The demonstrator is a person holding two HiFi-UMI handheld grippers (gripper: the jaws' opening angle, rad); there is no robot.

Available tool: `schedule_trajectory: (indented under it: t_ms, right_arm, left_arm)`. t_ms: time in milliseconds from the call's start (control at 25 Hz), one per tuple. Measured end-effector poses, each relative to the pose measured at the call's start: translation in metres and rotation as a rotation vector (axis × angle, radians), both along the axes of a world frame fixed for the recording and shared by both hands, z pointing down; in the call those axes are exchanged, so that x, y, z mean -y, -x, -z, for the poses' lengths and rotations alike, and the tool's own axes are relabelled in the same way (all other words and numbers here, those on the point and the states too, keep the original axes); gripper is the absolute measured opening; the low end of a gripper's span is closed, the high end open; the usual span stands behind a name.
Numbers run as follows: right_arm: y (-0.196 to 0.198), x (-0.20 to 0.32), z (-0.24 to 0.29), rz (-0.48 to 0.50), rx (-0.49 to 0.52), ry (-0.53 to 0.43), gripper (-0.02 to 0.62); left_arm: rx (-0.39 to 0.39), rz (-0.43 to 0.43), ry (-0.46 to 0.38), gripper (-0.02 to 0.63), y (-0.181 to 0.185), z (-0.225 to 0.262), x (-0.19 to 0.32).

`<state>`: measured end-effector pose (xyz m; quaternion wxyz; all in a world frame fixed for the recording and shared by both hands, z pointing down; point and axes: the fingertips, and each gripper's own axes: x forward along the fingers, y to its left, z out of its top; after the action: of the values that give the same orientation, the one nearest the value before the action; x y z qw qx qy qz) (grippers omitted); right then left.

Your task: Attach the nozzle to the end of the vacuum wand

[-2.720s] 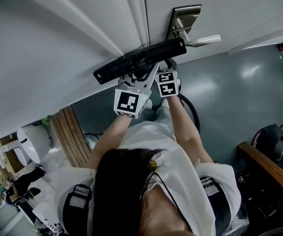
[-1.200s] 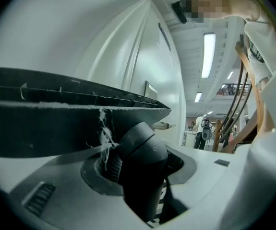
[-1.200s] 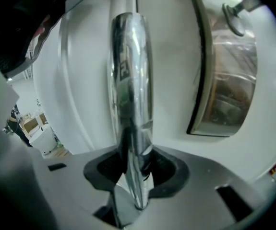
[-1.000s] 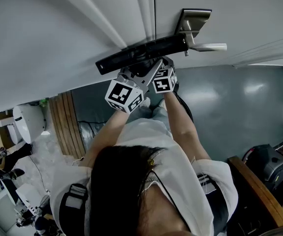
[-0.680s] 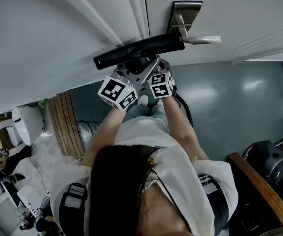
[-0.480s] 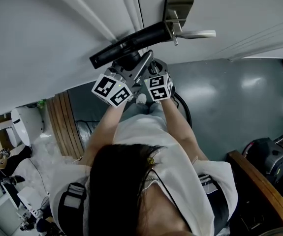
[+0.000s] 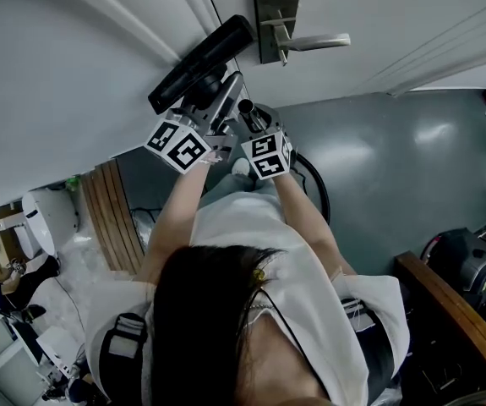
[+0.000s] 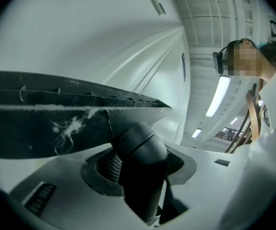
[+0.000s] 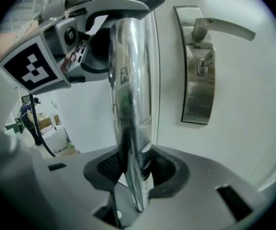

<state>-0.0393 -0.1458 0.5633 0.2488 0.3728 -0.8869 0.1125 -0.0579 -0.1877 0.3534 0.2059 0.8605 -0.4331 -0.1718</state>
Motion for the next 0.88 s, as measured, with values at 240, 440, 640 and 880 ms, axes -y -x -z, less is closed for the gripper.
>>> schedule_trajectory:
  t_ms: [240, 440, 640, 880]
  right_arm:
    - [-0.001, -0.009, 0.005, 0.029, 0.005, -0.001, 0.141]
    - [-0.005, -0.016, 0.006, 0.058, 0.012, -0.003, 0.141]
    - [-0.004, -0.019, 0.007, 0.112, 0.019, -0.010, 0.141]
    - [-0.010, -0.015, 0.006, 0.124, 0.022, -0.014, 0.141]
  left_arm:
    - [-0.021, 0.045, 0.040, 0.196, -0.002, -0.012, 0.000]
    - [-0.151, 0.026, 0.139, 0.192, -0.003, -0.029, 0.000]
    - [-0.220, -0.036, 0.165, 0.189, -0.009, -0.032, -0.001]
    - [-0.362, -0.198, 0.134, 0.189, -0.025, -0.015, -0.006]
